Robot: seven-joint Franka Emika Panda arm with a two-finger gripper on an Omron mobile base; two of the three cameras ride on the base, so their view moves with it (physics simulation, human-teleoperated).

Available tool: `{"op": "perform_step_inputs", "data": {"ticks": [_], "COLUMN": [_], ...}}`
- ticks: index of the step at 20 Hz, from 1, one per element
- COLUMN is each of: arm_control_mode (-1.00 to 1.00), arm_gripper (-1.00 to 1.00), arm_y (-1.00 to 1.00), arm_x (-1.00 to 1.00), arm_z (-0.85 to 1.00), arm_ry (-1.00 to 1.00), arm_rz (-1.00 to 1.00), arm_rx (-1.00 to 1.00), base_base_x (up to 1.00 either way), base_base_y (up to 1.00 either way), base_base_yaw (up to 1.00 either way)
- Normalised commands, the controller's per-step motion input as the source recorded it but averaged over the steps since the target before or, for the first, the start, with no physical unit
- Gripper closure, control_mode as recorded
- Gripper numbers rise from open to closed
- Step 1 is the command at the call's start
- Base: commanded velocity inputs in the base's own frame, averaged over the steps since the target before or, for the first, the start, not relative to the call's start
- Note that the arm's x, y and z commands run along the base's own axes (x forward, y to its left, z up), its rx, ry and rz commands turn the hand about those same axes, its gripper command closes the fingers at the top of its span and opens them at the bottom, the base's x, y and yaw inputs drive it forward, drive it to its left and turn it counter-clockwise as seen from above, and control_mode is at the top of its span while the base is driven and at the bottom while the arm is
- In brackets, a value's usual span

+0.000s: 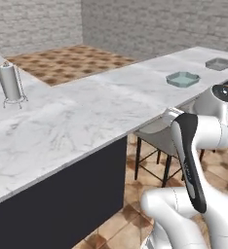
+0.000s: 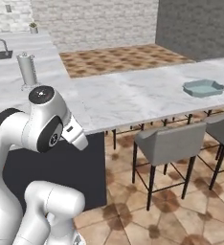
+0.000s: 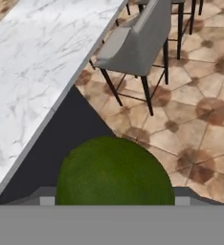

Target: Place the cold items (mango and lime) from the fridge in one tupperware on the dining counter. Place the warm items (hot dog and kebab skewer) in the stove area in another tupperware.

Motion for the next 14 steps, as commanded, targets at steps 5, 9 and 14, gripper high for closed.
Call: {"op": "perform_step_inputs", "data": {"ticks": [5,9,14], "arm_control_mode": [1.00,1.00,1.00], "arm_gripper": [1.00,1.00,1.00], "arm_y": [0.00,0.00,0.00], "arm_x": [0.00,0.00,0.00], "arm_z": [0.00,0.00,0.00], "arm_ry": [0.00,0.00,0.00], "arm_rz": [0.00,0.00,0.00], "arm_rx": [0.00,0.00,0.00], "base_base_x": [0.33,0.29,0.27], "base_base_y": [-1.00,-1.00,-1.00], "base_base_yaw": [0.29,0.27,0.26]}}
